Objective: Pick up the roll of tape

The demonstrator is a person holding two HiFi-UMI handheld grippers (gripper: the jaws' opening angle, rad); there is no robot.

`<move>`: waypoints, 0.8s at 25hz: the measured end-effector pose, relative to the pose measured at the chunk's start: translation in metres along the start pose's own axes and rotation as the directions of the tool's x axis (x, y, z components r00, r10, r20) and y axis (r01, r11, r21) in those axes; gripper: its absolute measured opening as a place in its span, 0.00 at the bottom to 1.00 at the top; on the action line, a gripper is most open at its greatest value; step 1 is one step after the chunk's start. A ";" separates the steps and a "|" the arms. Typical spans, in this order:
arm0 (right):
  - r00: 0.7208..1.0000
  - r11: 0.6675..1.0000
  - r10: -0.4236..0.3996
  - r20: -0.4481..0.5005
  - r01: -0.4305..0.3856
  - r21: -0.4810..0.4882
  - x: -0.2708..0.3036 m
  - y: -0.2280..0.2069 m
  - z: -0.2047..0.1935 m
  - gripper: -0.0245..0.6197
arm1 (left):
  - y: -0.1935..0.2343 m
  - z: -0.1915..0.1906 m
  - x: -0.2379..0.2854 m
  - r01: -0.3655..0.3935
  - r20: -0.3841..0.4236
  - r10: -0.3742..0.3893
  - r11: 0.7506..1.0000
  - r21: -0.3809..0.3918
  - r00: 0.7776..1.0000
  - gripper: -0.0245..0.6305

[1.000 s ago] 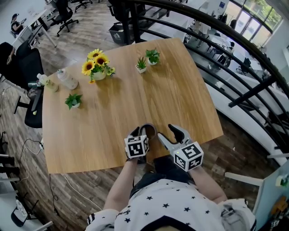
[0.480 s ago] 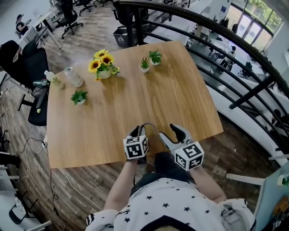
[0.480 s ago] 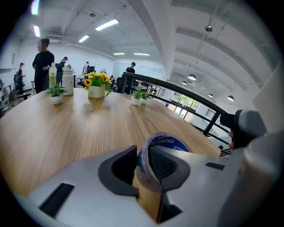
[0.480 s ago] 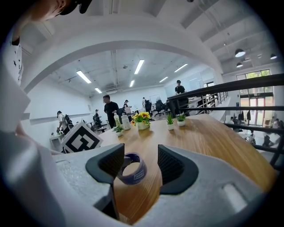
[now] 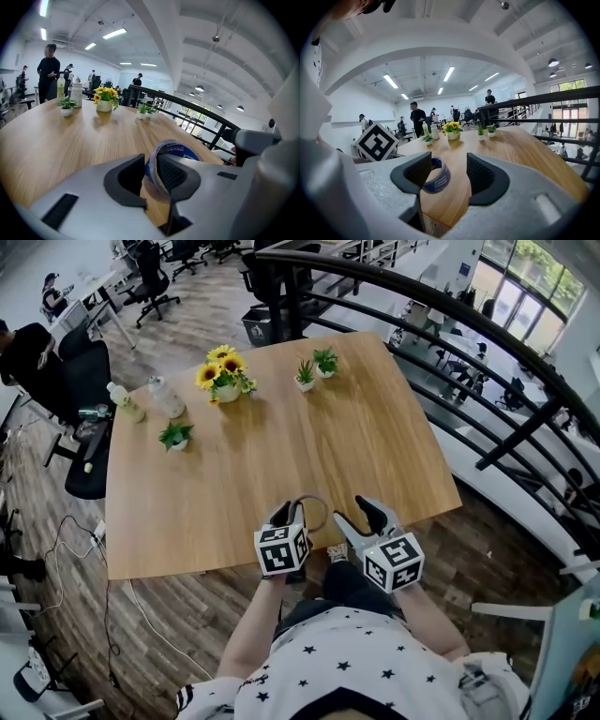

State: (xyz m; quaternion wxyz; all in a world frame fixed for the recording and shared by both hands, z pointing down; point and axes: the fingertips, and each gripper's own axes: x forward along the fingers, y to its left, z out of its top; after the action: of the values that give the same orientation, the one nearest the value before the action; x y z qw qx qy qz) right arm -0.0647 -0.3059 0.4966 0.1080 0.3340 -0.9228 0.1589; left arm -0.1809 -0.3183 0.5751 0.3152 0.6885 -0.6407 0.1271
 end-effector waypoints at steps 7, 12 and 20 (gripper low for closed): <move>1.000 1.000 -0.002 0.022 0.003 -0.015 -0.018 0.018 0.000 0.38 | -0.003 0.000 -0.035 0.006 0.046 -0.006 1.000 -0.008 0.999 0.15; 0.999 1.000 -0.002 0.038 0.003 -0.030 -0.030 0.032 0.000 0.38 | -0.004 -0.003 -0.062 0.012 0.074 -0.011 1.000 -0.012 0.997 0.15; 0.998 0.999 0.004 0.062 -0.001 -0.049 -0.048 0.050 0.000 0.38 | -0.009 -0.010 -0.102 0.018 0.116 -0.016 1.000 -0.018 0.993 0.15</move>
State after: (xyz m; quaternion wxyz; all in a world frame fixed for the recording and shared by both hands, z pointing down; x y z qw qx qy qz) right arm -0.0612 -0.2413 0.4712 0.0870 0.3351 -0.9297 0.1259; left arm -0.1852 -0.2303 0.5214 0.2853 0.6971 -0.6531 0.0781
